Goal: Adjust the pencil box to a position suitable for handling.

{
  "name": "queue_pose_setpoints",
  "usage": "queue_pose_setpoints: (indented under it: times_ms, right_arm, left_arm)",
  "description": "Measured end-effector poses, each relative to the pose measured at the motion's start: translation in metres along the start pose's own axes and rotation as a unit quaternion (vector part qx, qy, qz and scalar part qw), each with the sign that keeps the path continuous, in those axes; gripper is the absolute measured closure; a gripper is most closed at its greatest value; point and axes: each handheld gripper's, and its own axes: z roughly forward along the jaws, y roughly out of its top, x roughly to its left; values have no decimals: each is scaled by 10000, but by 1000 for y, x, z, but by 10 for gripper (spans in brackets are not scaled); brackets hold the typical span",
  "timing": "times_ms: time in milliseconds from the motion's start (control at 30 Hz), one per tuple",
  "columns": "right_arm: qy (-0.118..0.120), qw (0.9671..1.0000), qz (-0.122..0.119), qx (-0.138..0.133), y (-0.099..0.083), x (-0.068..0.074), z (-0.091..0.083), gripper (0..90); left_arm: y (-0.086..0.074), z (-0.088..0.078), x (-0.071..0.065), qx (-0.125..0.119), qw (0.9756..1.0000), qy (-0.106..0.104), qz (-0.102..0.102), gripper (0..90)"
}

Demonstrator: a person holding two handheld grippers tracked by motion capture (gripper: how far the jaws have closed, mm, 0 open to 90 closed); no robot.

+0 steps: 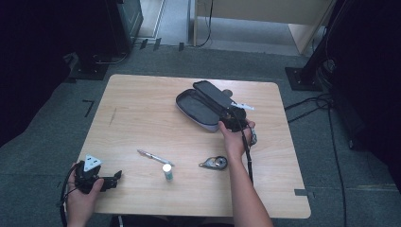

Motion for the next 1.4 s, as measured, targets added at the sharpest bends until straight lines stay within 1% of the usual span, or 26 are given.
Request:
queue_pose_setpoints:
  times_ms: [33, 100, 133, 167, 200, 267, 300, 333, 400, 467, 500, 533, 733, 800, 967, 1133, 1167, 1267, 1400]
  right_arm:
    - [45, 9999, 159, 46, 1, 3, 4, 550]
    - [50, 9998, 160, 55, 2, 3, 5, 550]
    - [-30, 9996, 234, 140, 3, 6, 10, 551]
    - [-30, 9996, 234, 140, 3, 6, 10, 551]
    - [-120, 9994, 268, 201, 4, 7, 16, 557]
    - [-128, 9992, 303, 211, 4, 7, 17, 563]
    - [-196, 9988, 354, 261, 5, 9, 21, 576]
    - [-213, 9989, 332, 270, 5, 10, 22, 577]
    - [-219, 9982, 437, 339, 5, 12, 26, 594]
    - [-208, 9979, 464, 389, 4, 12, 28, 593]
    - [-236, 9967, 633, 459, 2, 13, 31, 613]
    - [-271, 9960, 710, 476, 2, 13, 32, 621]
    - [-411, 9933, 886, 612, -2, 14, 40, 650]
    - [-422, 9930, 906, 629, -2, 14, 42, 650]
    - [-489, 9927, 936, 575, -3, 15, 44, 675]
    - [-521, 9916, 1052, 548, -3, 15, 44, 706]
    - [-498, 9909, 1123, 558, -3, 15, 44, 712]
    - [-506, 9904, 1167, 543, -3, 15, 44, 730]
    - [-578, 9901, 1166, 522, -3, 15, 43, 765]
  left_arm:
    - [0, 0, 0, 2, 10000, 0, 1, 0]
    - [0, 0, 0, 1, 10000, 0, 1, 0]
    - [0, 0, 0, 1, 10000, 0, 0, 0]
    - [0, 0, 0, 0, 10000, 2, 0, 0]
    - [0, 0, 0, 1, 10000, -1, 1, 0]
    - [0, 0, 0, 0, 10000, 2, -1, 0]
    - [0, 0, 0, 1, 10000, 2, 4, 0]
    - [0, 0, 0, 0, 10000, 3, 3, 0]
    - [0, 0, 0, 2, 10000, 2, 6, 0]
    - [0, 0, 0, 1, 10000, 3, 5, 0]
    - [0, 0, 0, 1, 10000, 2, 3, 0]
    - [0, 0, 0, 1, 10000, 2, 3, 0]
    - [0, 0, 0, 0, 10000, 1, -1, 0]
    - [0, 0, 0, 2, 10000, -1, 0, 0]
    - [0, 0, 0, 1, 10000, -1, 0, 0]
    - [0, 0, 0, 1, 10000, 0, 0, 0]
    - [0, 0, 0, 0, 10000, -1, 0, 0]
    - [0, 0, 0, 1, 10000, -1, 1, 0]
    - [0, 0, 0, 2, 10000, -1, 1, 0]
